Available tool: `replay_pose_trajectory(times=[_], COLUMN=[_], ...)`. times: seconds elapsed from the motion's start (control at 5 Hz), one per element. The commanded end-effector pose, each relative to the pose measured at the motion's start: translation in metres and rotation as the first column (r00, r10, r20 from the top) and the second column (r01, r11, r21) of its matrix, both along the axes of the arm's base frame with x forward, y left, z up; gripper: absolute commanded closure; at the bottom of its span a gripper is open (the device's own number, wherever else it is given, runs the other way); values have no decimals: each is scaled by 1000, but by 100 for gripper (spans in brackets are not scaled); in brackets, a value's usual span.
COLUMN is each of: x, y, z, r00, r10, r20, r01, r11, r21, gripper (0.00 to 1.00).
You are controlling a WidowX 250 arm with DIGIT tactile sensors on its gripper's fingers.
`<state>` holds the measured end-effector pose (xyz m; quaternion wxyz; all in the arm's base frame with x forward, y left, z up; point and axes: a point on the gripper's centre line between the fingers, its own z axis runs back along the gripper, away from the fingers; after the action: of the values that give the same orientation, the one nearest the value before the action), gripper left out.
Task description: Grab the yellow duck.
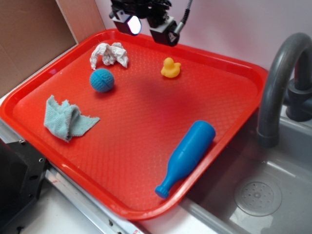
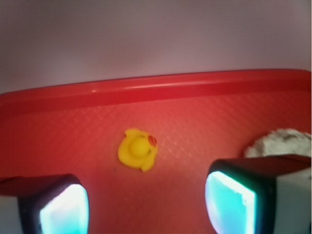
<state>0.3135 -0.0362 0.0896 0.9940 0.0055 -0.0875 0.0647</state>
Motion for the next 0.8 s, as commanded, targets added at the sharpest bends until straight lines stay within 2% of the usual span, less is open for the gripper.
replay_pose_trajectory(times=[0.0, 0.6], x=[25, 27], y=[7, -2], z=[-10, -46], r00=[998, 994], r10=[-48, -102], r20=[39, -48], r01=[53, 95], r11=[991, 988], r21=[-123, -119], gripper=[0, 0])
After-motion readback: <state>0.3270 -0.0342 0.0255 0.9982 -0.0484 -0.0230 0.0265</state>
